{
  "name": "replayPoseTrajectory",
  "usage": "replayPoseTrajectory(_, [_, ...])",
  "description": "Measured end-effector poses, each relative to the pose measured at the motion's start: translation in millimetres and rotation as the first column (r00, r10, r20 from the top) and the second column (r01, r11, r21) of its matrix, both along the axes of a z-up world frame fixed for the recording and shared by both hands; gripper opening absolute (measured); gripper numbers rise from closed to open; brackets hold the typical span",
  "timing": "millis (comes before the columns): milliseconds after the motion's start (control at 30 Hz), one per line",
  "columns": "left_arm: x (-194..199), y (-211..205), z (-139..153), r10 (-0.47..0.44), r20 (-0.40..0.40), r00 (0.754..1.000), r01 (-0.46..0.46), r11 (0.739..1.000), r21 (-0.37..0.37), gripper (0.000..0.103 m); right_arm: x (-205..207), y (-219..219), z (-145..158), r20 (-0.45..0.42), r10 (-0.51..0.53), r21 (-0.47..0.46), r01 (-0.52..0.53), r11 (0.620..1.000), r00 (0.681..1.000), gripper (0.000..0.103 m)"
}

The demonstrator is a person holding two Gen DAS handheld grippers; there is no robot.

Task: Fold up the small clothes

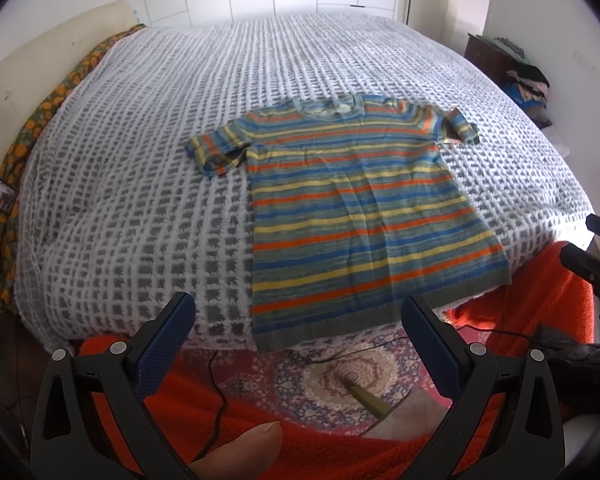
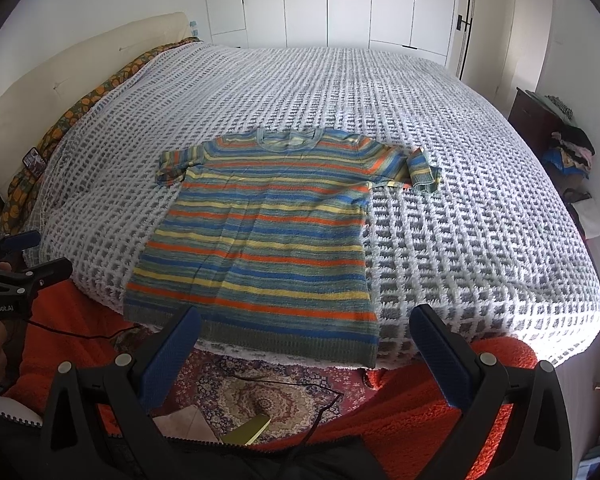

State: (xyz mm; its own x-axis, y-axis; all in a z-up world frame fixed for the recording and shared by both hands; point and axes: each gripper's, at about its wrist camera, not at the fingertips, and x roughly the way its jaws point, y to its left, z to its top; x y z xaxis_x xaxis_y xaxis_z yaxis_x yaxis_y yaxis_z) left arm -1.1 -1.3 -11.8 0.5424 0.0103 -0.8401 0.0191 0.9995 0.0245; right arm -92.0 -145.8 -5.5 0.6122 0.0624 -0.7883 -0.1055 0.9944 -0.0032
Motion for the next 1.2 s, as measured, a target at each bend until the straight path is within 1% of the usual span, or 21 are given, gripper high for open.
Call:
replayPoseTrajectory(200, [-2.3,3.0,-5.3,0.011,-0.016,1.000,-0.010,1.000,0.012,0.102,0.7,0.3,-3.9,-0.011,-0.009,-0.017,0.008,1.000,1.000,0.103])
replayPoseTrajectory(367, [0.8,5.3,-6.2,0.016,-0.027,0.999,-0.016,1.000,0.003,0.102,1.4,2.4,-3.2,-0.012,-0.006,-0.021,0.006,1.000,1.000,0.103])
replayPoseTrajectory(1200, [1.7,0.7,-0.8,0.016,-0.020,1.000,-0.015,0.999,0.030,0.102,0.2,1.7,-6.1,-0.022,-0.019,-0.021,0.019,1.000,1.000,0.103])
